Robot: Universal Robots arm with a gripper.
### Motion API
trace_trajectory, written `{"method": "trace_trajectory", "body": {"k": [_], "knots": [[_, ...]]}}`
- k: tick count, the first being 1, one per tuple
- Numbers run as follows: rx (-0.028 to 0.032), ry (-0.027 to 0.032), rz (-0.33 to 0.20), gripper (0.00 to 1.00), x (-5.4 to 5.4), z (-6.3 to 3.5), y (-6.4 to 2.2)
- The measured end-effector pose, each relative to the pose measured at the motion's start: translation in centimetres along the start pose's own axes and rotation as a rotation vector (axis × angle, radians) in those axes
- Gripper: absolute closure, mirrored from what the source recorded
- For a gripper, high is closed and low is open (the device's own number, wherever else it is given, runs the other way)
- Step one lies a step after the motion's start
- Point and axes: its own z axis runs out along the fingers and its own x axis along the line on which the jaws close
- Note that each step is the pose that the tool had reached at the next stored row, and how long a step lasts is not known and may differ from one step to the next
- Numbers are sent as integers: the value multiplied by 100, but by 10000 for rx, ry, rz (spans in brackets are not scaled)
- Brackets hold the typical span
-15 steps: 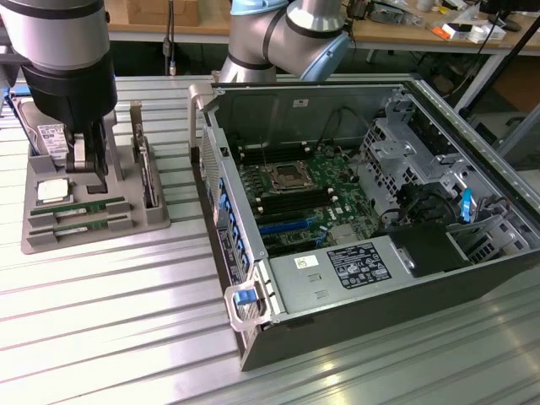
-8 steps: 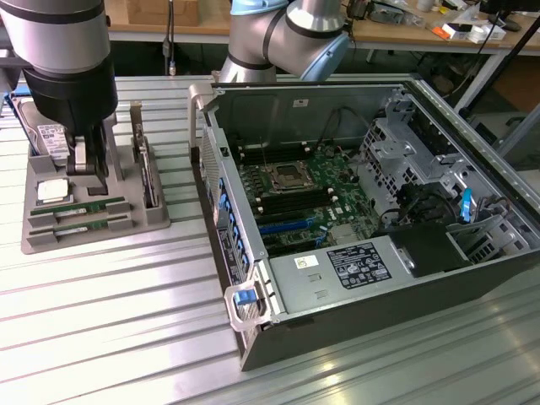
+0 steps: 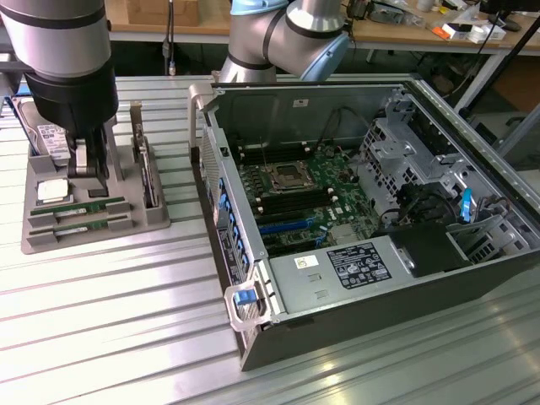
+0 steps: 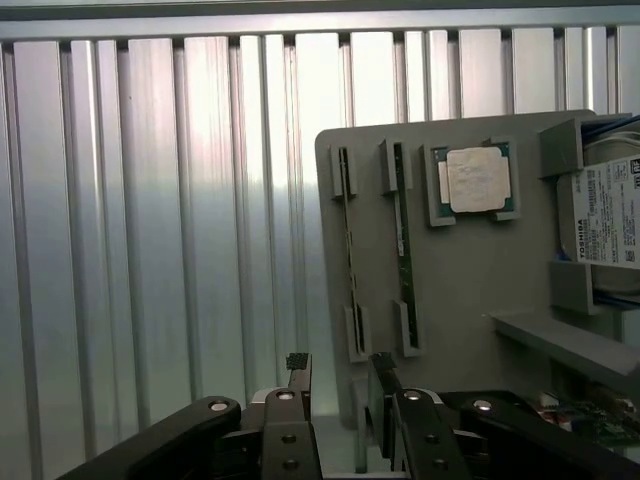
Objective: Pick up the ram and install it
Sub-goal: 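Pick up the ram and move it above insertion slot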
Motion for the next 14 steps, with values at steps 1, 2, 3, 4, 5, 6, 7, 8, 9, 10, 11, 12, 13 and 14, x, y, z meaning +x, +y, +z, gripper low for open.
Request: {"method": "trace_trajectory", "body": {"k": [1,2,3,4,5,6,7,8,9,10,11,12,13,14], "knots": [[0,-1,0,64,0,6,0],[0,0,0,64,1,11,0],[0,0,0,64,1,15,0],[0,0,-1,64,2,20,-1],[0,0,0,64,3,26,-1],[1,-1,0,64,4,31,-2],[0,0,0,64,4,35,-2],[0,0,0,64,5,40,-2],[0,0,0,64,6,46,-2],[0,-1,0,64,7,50,-2],[1,-1,-1,64,8,56,-2],[1,-1,-5,64,11,63,0],[1,-1,-9,64,12,65,1],[2,0,-16,64,13,68,3]]}}
